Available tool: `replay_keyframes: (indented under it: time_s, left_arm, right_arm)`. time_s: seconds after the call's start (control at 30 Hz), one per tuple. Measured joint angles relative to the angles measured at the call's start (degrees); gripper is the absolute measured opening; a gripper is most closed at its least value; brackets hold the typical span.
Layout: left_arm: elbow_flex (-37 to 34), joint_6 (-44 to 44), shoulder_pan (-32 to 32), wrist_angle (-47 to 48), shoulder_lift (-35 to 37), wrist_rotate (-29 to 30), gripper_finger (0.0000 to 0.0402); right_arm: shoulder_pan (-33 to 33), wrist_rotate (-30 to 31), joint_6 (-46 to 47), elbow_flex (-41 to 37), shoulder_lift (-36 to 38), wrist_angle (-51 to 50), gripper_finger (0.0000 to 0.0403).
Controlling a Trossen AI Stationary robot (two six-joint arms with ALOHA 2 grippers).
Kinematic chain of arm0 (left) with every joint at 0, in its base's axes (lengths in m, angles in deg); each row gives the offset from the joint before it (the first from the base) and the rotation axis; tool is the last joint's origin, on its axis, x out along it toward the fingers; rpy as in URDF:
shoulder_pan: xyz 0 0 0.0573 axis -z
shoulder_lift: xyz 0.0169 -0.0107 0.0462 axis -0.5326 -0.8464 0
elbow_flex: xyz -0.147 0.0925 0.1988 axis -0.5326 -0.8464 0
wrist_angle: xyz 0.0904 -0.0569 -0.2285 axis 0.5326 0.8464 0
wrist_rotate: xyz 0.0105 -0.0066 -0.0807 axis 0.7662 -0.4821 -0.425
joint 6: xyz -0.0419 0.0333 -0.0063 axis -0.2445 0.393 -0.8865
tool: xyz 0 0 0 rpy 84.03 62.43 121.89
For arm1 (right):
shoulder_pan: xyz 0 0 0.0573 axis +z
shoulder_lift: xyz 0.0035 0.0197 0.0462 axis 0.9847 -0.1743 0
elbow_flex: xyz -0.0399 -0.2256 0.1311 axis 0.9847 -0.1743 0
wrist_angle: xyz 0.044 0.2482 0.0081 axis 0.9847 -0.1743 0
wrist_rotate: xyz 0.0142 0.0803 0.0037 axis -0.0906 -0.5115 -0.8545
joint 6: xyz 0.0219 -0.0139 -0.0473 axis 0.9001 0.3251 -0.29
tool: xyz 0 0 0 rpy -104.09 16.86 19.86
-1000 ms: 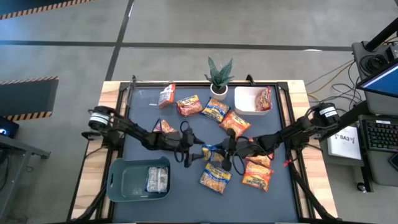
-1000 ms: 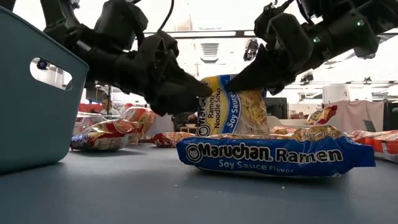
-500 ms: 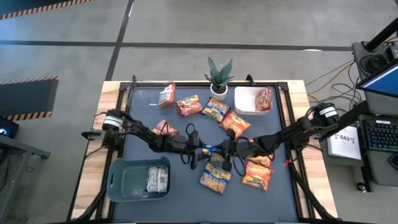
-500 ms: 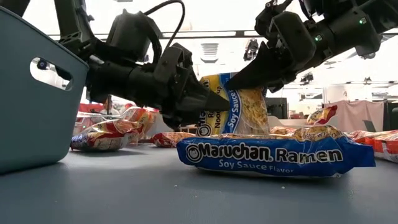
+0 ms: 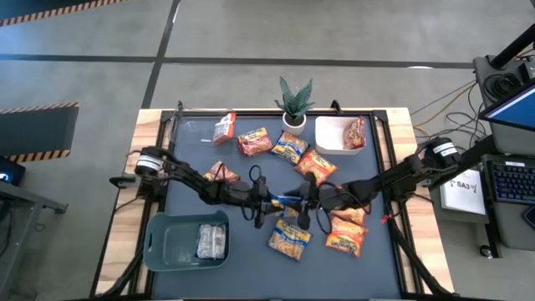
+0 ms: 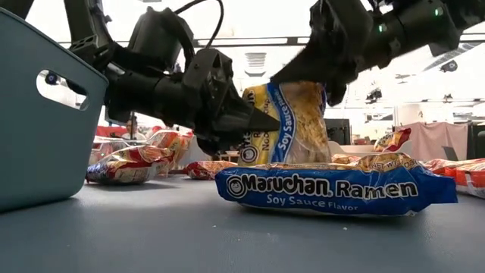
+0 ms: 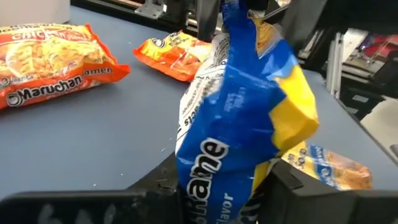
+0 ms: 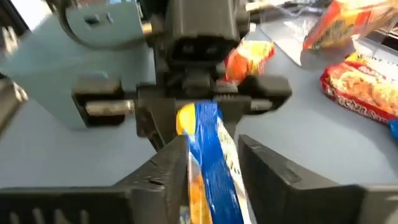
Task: Sort Maruchan noodles
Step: Put the blue noodle pack into the blue bin
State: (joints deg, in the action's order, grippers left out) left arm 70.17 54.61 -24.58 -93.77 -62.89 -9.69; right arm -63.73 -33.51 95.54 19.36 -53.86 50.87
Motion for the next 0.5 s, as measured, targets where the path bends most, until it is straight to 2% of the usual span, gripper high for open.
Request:
replay_keyframes:
  time_s: [0.1,0.27,0.5]
  left_arm:
    - [-0.47,0.00,0.55,0.31,1.87,-0.01,0.0113]
    - [-0.69,1.98,1.53,3.39,8.28,-0.11,0.0109]
    - [-0.69,7.59,2.52,8.18,21.05,-0.11,0.0108]
  right_arm:
    - [-0.13,0.01,0.24,0.31,3.19,-0.09,0.0170]
    - [-1.25,0.19,-1.72,0.91,11.23,-5.99,0.0208]
    - [-1.63,4.85,-10.50,0.97,21.01,-7.00,0.0227]
